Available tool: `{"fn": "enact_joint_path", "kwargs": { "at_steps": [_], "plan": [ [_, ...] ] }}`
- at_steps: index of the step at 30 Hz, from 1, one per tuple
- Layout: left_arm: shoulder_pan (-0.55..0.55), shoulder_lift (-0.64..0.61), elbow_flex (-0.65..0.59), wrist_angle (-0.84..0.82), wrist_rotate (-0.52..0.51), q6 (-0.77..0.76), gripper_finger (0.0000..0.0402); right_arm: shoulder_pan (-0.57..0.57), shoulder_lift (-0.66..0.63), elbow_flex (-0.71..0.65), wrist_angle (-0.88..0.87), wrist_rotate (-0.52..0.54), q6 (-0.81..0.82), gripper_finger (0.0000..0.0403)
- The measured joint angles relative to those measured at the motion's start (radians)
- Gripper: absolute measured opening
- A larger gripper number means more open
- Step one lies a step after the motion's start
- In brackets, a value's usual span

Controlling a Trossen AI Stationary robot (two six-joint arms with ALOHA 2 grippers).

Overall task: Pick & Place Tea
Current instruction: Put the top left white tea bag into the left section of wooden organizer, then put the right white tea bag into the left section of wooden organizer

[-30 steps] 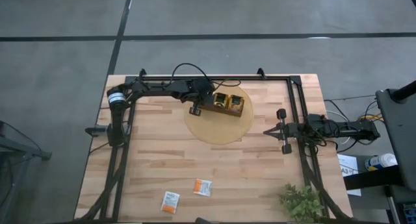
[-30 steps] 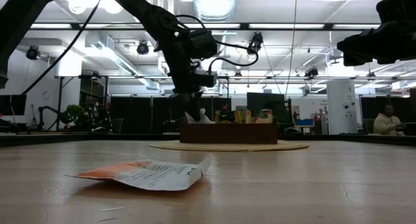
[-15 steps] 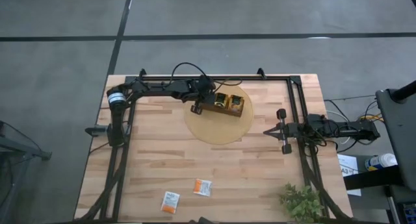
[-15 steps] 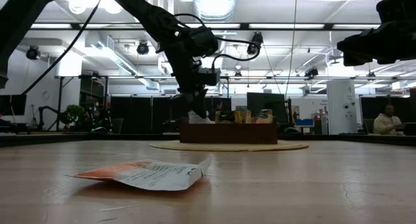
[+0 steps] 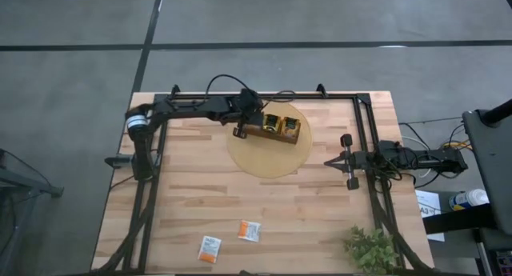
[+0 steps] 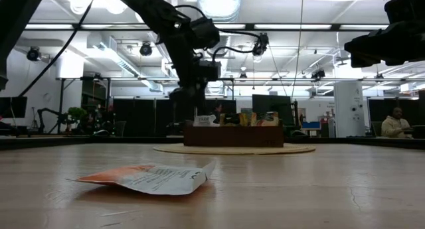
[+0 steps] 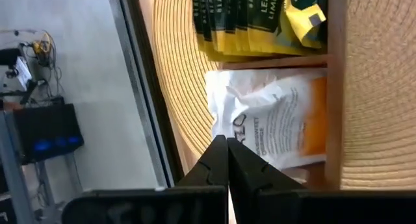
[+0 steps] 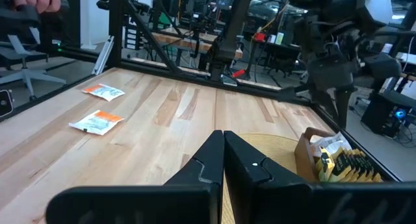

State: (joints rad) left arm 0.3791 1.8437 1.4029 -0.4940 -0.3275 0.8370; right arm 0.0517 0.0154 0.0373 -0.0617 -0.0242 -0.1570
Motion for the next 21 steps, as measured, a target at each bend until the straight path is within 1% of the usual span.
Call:
{"fn": "enact_joint_path", "kwargs": {
  "at_steps": [3, 5, 7, 11, 14, 17, 21],
  "plan": [
    [-0.009, -0.020, 0.009, -0.031, 0.000, -0.061, 0.0000, 0.000, 0.000, 0.000, 0.000, 0.000, 0.000, 0.0009],
    [-0.019, -0.044, 0.019, -0.058, 0.022, -0.121, 0.0000, 0.000, 0.000, 0.000, 0.000, 0.000, 0.000, 0.0009],
    [-0.032, -0.071, 0.022, -0.091, 0.068, -0.173, 0.0000, 0.000, 0.000, 0.000, 0.000, 0.000, 0.000, 0.0009],
    [-0.074, -0.132, 0.017, -0.150, 0.206, -0.277, 0.0000, 0.000, 0.000, 0.000, 0.000, 0.000, 0.000, 0.0009],
    [-0.125, -0.169, 0.017, -0.219, 0.267, -0.352, 0.0000, 0.000, 0.000, 0.000, 0.000, 0.000, 0.000, 0.0009],
    [-0.188, -0.200, 0.016, -0.271, 0.275, -0.468, 0.0000, 0.000, 0.000, 0.000, 0.000, 0.000, 0.000, 0.0009],
    [-0.270, -0.230, 0.015, -0.339, 0.320, -0.636, 0.0002, 0.000, 0.000, 0.000, 0.000, 0.000, 0.000, 0.0009]
  ]
}}
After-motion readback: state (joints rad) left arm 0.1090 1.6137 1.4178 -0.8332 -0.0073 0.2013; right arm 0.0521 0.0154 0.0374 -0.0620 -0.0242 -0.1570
